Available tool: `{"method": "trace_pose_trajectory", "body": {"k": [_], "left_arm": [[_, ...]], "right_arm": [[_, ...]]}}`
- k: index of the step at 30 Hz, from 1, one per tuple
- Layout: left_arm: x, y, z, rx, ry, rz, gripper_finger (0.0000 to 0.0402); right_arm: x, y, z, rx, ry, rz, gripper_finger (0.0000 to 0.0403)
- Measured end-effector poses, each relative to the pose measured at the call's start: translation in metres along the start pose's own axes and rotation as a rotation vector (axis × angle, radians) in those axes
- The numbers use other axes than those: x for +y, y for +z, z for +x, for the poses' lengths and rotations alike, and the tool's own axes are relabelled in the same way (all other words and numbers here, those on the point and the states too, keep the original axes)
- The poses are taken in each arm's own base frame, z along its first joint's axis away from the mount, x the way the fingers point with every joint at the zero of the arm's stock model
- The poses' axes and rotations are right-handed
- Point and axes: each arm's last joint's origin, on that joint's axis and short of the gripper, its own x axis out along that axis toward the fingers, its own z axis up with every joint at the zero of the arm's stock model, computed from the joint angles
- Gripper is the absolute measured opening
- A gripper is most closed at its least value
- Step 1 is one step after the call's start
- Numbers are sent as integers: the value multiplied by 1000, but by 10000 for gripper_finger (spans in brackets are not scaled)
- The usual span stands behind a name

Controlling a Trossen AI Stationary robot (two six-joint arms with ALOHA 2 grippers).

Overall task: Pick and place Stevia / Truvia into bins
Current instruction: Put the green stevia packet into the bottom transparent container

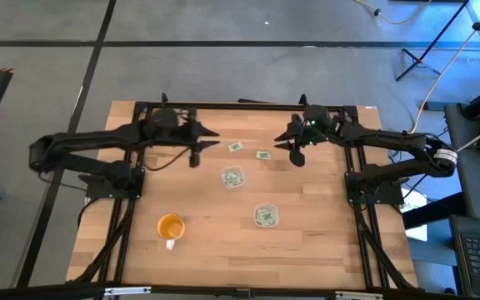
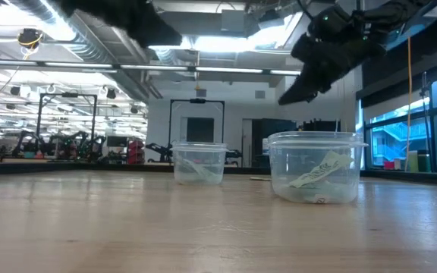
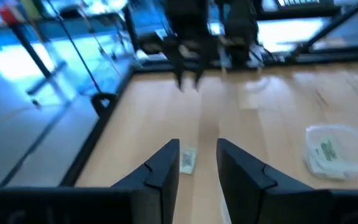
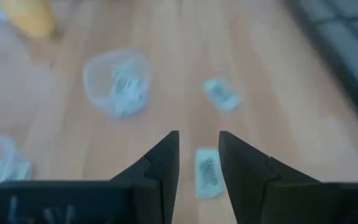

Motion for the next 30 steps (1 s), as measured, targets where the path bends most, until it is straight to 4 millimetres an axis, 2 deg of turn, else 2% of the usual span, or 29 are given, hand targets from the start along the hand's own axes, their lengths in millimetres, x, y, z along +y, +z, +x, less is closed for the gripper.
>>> {"method": "trace_pose_trajectory", "body": {"k": [3,7,12,19,30], "left_arm": [[1,-20,-15,-82,37,-2,102],[0,-45,-27,-161,82,-1,102],[1,-63,-34,-191,169,-44,102],[0,-73,-34,-168,191,-107,102],[-2,-82,-32,-134,189,-91,104]], "right_arm": [[9,-8,11,88,23,-5,116],[14,-19,32,181,-34,-18,116],[13,-32,59,233,-60,4,116],[8,-53,85,316,-92,12,116],[4,-70,101,378,-146,41,116]]}}
